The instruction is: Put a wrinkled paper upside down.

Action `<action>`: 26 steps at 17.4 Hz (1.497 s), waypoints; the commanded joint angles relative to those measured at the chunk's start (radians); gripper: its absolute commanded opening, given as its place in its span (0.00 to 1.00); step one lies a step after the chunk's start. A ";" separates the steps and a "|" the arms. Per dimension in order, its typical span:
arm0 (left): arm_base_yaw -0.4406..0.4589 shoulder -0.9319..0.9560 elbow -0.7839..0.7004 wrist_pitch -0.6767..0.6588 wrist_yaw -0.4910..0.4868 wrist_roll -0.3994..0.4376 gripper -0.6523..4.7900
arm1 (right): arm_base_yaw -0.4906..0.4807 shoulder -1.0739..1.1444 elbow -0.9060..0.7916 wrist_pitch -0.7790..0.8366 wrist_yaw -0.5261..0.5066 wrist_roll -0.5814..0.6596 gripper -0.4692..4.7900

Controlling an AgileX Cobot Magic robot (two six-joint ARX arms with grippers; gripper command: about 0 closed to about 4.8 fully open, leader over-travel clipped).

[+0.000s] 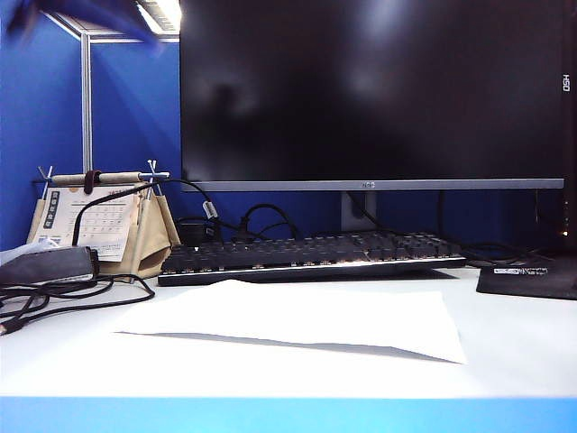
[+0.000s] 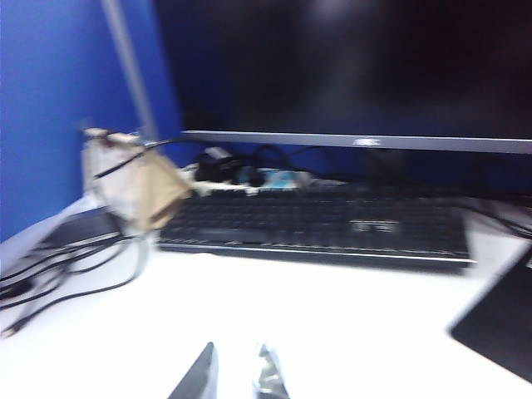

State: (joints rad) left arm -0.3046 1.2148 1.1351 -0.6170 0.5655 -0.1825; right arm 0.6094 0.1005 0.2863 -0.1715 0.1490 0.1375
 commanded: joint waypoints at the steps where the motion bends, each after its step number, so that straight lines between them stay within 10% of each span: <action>1: 0.251 0.155 -0.002 -0.043 0.167 0.016 0.17 | 0.003 0.000 0.004 0.001 -0.045 -0.001 0.21; 4: 0.397 0.278 -0.002 -0.043 0.400 0.022 0.17 | -0.003 0.000 0.004 -0.010 -0.059 0.000 0.21; 8: 0.425 0.373 -0.002 -0.085 0.475 0.016 0.17 | 0.011 0.001 0.004 -0.008 -0.045 0.000 0.21; 23: 0.315 0.373 -0.005 -0.151 0.297 0.138 0.17 | 0.013 0.001 0.002 -0.034 -0.074 0.000 0.21; 24: 0.310 0.379 -0.005 -0.143 0.220 0.129 0.22 | 0.013 0.001 0.002 -0.034 -0.075 0.000 0.21; 26: 0.289 0.412 -0.005 -0.135 0.170 0.095 0.79 | 0.013 0.001 0.002 -0.034 -0.077 0.000 0.21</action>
State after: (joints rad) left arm -0.0032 1.6112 1.1290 -0.7643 0.7532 -0.0696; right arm 0.6220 0.1005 0.2859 -0.2176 0.0776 0.1375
